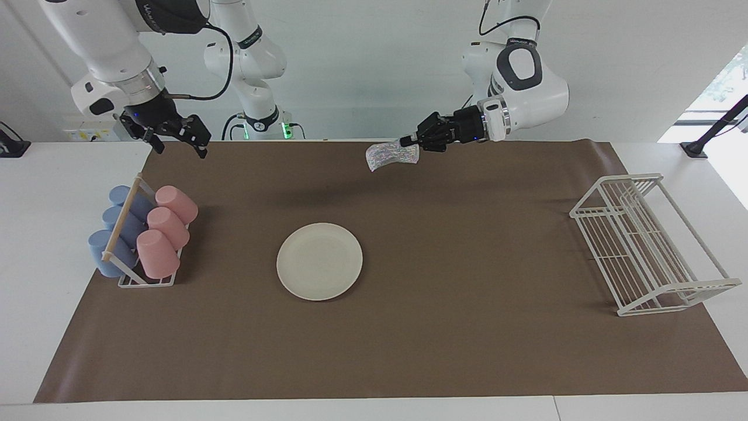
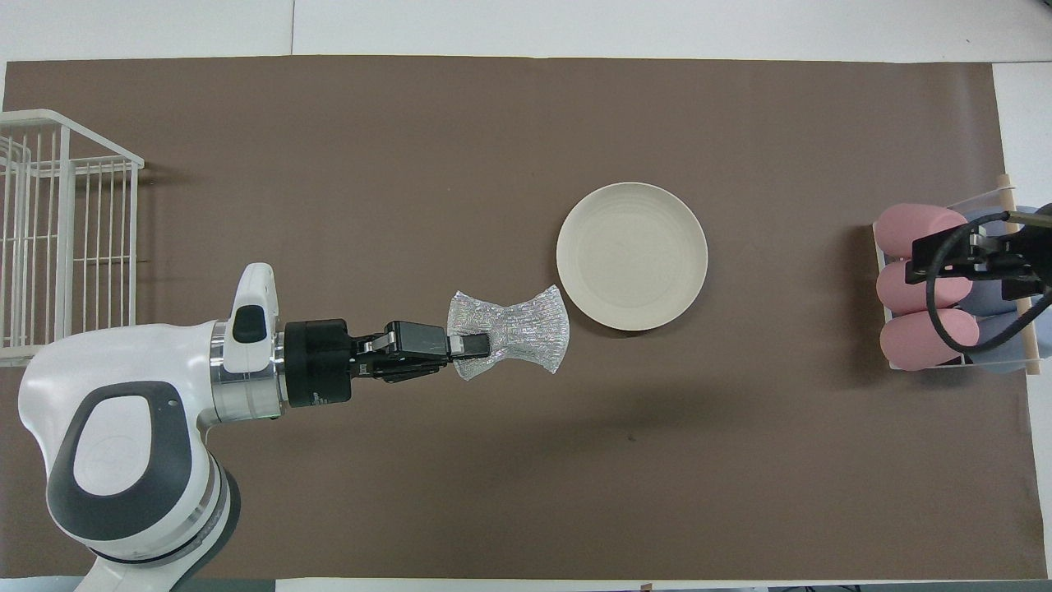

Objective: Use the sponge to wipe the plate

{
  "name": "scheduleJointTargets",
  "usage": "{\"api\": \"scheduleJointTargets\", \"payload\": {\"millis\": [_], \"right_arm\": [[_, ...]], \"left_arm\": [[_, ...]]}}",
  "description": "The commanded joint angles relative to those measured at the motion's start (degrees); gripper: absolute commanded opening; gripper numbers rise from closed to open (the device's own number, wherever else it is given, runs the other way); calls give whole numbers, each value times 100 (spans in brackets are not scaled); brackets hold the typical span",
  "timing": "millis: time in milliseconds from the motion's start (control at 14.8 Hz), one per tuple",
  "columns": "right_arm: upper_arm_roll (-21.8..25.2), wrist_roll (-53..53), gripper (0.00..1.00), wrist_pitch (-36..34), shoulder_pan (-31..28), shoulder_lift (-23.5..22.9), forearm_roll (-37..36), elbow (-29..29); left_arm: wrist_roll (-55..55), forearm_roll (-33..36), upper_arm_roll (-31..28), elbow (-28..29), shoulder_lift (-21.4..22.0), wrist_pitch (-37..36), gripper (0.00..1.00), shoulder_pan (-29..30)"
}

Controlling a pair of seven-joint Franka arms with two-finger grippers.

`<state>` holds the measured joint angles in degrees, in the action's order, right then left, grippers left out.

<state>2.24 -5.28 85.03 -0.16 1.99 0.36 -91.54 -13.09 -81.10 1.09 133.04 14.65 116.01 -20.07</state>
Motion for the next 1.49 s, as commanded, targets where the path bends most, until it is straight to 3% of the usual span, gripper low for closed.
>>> {"api": "scheduleJointTargets", "payload": {"millis": [0, 271, 678, 881, 1423], "right_arm": [[338, 694, 100, -118, 191, -199, -45, 313], [496, 968, 100, -12, 200, -225, -80, 295], [523, 1073, 100, -74, 218, -190, -88, 216], [514, 1100, 100, 189, 200, -59, -97, -99], [523, 1082, 100, 199, 139, -40, -115, -144]], "left_arm": [[166, 760, 40, -216, -58, -455, 0, 371], [298, 1824, 40, -595, -287, -886, 0, 696], [509, 3976, 49, -1262, -604, -1466, 0, 1100], [737, 5319, 49, -1824, -928, -1546, 0, 1110], [1158, 8555, 84, -3257, -1509, -2398, 0, 1013]]}}
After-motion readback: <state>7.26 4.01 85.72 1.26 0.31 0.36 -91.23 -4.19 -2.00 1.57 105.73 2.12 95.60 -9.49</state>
